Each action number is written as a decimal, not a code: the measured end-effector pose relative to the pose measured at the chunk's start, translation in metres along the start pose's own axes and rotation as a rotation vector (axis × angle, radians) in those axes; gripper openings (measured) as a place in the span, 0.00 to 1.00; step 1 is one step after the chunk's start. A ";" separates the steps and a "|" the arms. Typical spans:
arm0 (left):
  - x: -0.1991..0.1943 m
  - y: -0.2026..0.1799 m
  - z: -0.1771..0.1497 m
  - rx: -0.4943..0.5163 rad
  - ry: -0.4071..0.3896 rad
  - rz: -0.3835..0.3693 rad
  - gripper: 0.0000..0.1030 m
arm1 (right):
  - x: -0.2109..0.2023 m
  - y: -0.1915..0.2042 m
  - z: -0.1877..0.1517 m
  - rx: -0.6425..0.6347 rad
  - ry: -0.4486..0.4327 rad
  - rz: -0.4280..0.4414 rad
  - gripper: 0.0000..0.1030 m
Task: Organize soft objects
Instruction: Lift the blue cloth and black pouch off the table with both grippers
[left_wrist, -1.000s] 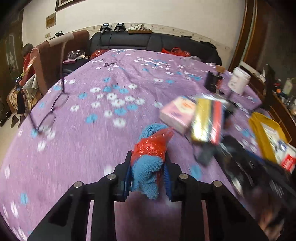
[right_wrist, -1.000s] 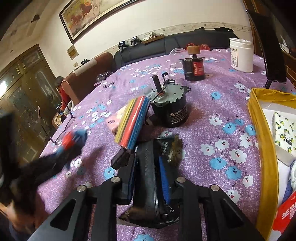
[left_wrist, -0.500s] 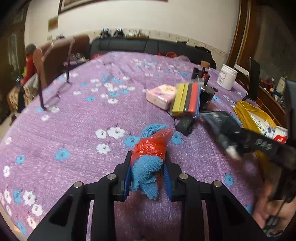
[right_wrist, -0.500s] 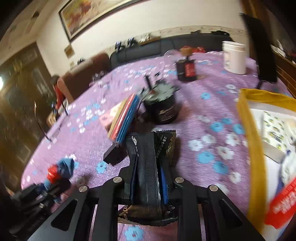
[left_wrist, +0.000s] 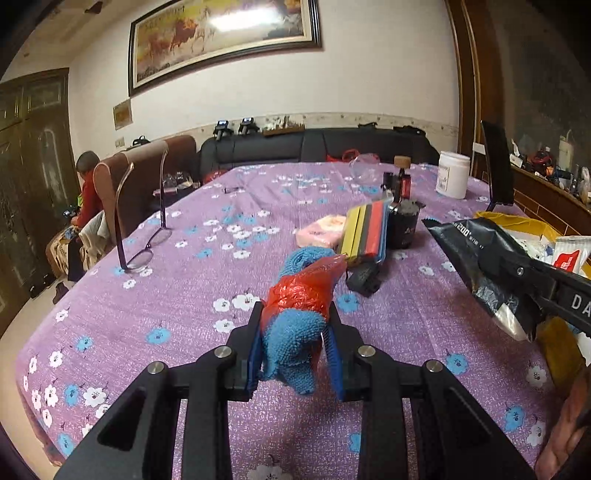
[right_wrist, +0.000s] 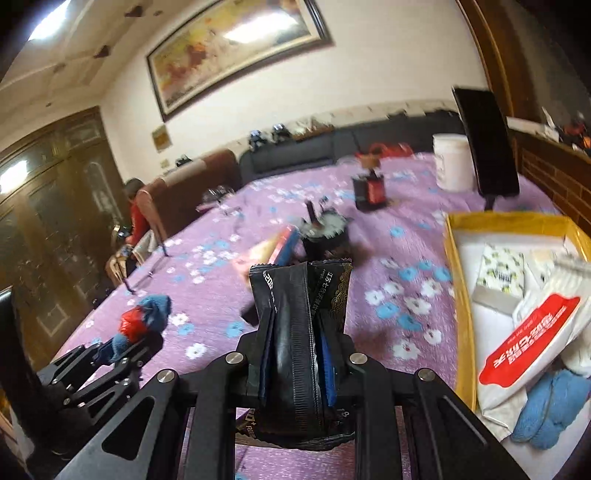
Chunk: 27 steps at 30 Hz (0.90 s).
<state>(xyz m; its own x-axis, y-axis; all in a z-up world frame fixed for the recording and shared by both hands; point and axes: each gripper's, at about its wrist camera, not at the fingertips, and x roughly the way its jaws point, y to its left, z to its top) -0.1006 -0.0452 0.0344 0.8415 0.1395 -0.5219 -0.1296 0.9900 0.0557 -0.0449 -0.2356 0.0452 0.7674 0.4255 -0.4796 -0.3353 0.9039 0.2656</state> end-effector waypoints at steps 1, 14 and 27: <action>0.000 0.001 0.000 -0.004 0.000 0.004 0.28 | 0.000 0.001 -0.001 -0.002 -0.002 -0.006 0.23; -0.005 0.006 0.000 -0.028 -0.019 0.015 0.28 | -0.002 0.002 0.000 -0.016 -0.018 -0.011 0.23; -0.010 0.007 0.000 -0.041 -0.041 0.029 0.28 | -0.011 0.009 -0.003 -0.046 -0.053 -0.038 0.23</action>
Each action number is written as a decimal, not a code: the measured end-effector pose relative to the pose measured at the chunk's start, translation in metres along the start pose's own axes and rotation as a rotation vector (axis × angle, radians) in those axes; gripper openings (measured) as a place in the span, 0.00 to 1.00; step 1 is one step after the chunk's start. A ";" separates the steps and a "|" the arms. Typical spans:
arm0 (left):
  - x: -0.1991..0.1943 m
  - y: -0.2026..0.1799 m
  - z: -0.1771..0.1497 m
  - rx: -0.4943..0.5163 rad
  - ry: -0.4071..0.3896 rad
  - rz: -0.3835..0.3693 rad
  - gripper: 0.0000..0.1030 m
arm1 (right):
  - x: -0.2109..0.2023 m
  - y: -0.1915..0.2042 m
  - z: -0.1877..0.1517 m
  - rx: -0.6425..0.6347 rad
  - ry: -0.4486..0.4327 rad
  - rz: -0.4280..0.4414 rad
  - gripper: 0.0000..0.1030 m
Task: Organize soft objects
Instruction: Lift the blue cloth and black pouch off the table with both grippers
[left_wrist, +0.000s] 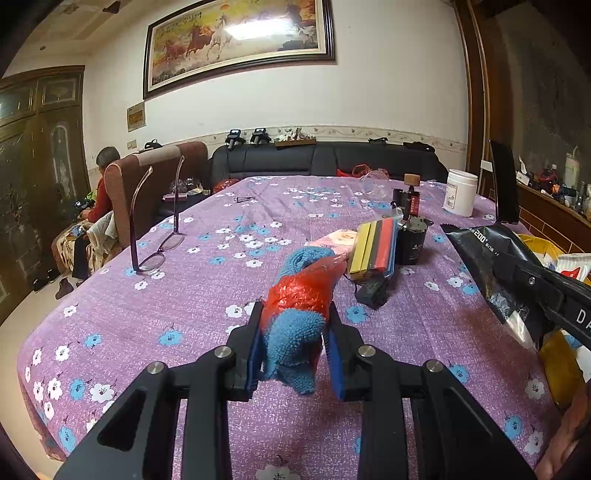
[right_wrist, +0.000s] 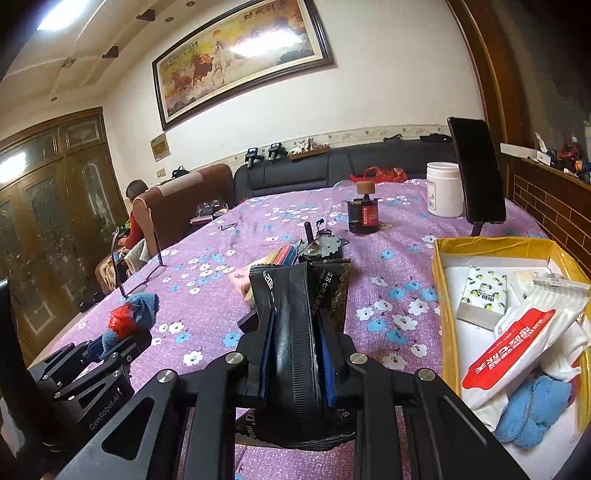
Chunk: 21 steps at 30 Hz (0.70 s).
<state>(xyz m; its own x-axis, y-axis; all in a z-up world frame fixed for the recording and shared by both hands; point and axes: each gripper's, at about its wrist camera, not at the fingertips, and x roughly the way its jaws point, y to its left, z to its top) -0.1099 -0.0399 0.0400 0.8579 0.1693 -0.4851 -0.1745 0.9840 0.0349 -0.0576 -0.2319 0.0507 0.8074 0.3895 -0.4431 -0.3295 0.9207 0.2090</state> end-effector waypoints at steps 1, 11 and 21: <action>-0.001 0.001 0.000 0.000 0.000 0.001 0.28 | 0.000 0.000 0.000 -0.001 0.000 0.000 0.23; -0.003 0.001 -0.001 -0.010 -0.020 0.001 0.28 | -0.006 -0.010 -0.003 0.056 0.000 0.007 0.23; 0.000 -0.001 -0.001 -0.009 -0.014 0.002 0.28 | -0.007 -0.026 -0.003 0.110 0.005 0.036 0.23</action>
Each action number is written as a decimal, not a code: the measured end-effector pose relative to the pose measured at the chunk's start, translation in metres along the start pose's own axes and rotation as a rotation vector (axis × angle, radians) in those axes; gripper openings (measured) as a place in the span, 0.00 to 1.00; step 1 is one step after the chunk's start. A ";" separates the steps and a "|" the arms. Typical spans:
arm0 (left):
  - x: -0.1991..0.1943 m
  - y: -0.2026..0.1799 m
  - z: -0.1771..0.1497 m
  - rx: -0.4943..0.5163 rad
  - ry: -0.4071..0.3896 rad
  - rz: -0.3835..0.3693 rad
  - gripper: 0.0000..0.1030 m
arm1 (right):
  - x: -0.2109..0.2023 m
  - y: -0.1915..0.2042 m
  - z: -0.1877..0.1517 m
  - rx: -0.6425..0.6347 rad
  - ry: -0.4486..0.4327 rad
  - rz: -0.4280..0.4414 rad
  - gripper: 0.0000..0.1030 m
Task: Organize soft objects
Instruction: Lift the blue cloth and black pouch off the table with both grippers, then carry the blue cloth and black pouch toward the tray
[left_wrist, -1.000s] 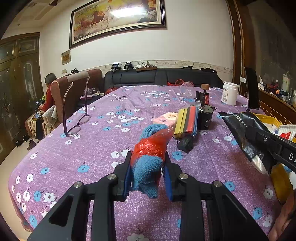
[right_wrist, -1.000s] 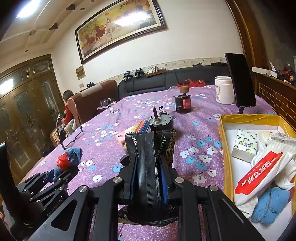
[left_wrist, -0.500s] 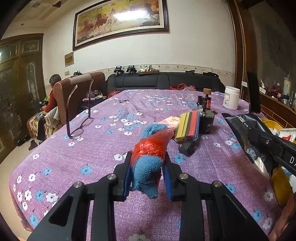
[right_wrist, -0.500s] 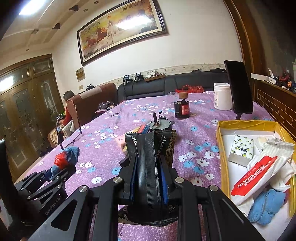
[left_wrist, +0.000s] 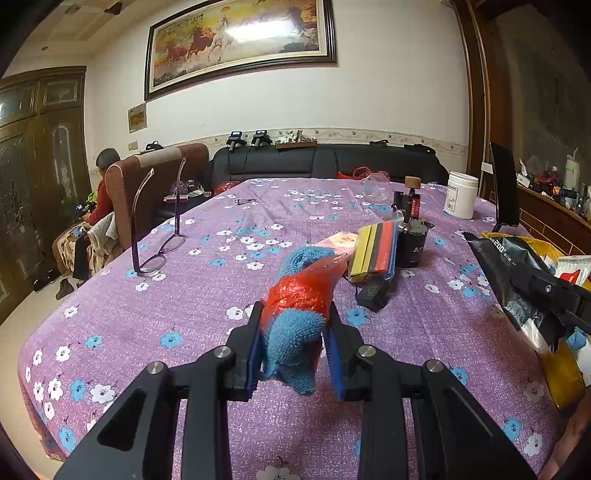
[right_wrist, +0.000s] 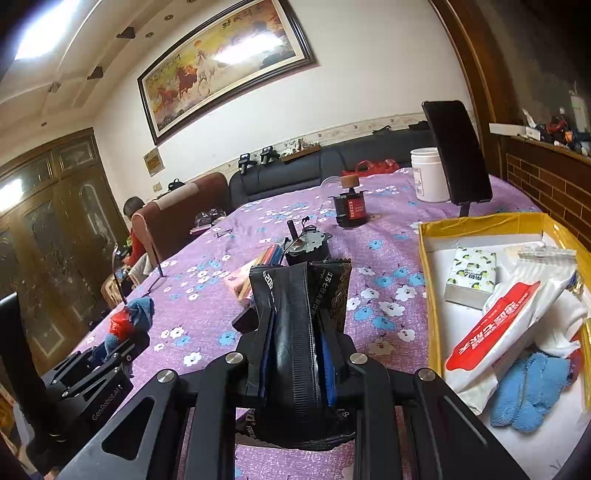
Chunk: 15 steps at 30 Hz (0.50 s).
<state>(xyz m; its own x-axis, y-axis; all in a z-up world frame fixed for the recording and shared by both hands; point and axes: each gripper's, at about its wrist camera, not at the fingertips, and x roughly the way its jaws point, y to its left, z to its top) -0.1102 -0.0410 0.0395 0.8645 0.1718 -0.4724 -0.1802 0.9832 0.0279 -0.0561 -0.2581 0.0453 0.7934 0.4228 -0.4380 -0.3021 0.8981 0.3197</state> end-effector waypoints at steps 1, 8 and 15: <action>0.000 0.000 0.000 0.002 0.002 -0.001 0.28 | 0.002 -0.001 0.000 0.001 0.007 0.007 0.23; 0.000 0.000 0.000 0.000 0.001 0.002 0.28 | 0.005 -0.001 0.001 -0.006 0.018 0.012 0.23; 0.001 0.001 -0.001 -0.001 0.004 0.002 0.28 | 0.003 -0.002 0.001 0.002 0.010 0.008 0.23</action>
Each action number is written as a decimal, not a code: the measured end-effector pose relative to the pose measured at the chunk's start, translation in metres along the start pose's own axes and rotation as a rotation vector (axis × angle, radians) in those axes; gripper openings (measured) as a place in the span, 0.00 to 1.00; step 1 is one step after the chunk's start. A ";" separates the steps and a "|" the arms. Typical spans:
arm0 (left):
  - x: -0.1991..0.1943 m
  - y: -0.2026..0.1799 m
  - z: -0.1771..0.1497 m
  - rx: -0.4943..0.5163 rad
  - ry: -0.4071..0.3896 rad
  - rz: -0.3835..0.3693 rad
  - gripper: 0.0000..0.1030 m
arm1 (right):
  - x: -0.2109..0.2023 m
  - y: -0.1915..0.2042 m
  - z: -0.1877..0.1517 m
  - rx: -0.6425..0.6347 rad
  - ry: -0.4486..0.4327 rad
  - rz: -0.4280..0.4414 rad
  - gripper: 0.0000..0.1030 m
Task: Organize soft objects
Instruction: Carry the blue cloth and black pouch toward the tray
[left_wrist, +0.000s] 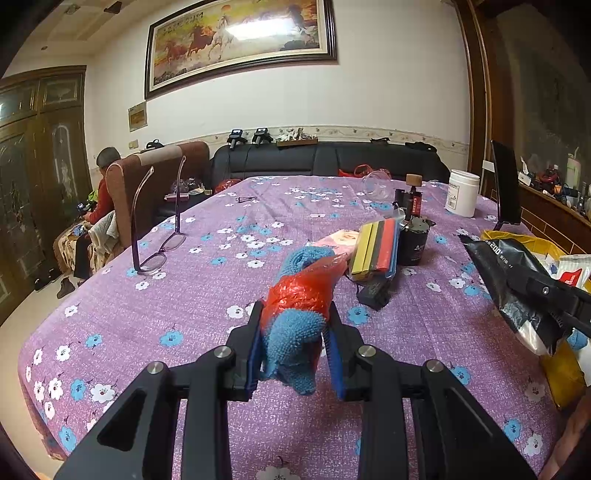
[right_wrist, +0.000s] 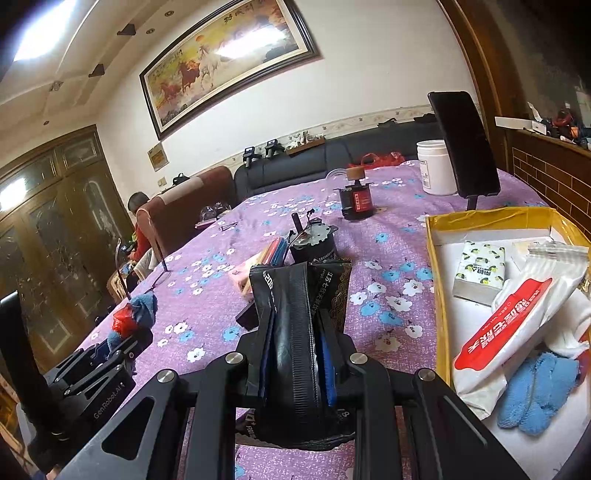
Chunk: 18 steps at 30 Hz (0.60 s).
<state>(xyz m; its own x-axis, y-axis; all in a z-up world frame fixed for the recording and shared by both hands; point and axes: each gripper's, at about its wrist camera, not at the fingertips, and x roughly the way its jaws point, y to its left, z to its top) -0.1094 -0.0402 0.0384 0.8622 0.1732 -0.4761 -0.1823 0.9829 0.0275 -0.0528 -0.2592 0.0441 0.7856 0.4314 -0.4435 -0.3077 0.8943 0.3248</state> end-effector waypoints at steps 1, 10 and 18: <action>-0.001 0.001 -0.001 -0.003 -0.002 -0.003 0.28 | -0.005 0.000 0.000 0.002 -0.020 -0.006 0.23; -0.002 -0.019 -0.003 0.013 0.055 -0.095 0.28 | -0.032 -0.019 0.003 0.069 -0.046 0.009 0.23; -0.019 -0.058 0.003 0.035 0.080 -0.229 0.28 | -0.076 -0.050 0.016 0.137 -0.114 -0.003 0.23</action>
<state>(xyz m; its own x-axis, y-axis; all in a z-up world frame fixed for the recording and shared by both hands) -0.1138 -0.1008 0.0484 0.8389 -0.0583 -0.5412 0.0312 0.9978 -0.0591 -0.0888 -0.3386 0.0749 0.8447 0.4058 -0.3491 -0.2358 0.8676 0.4379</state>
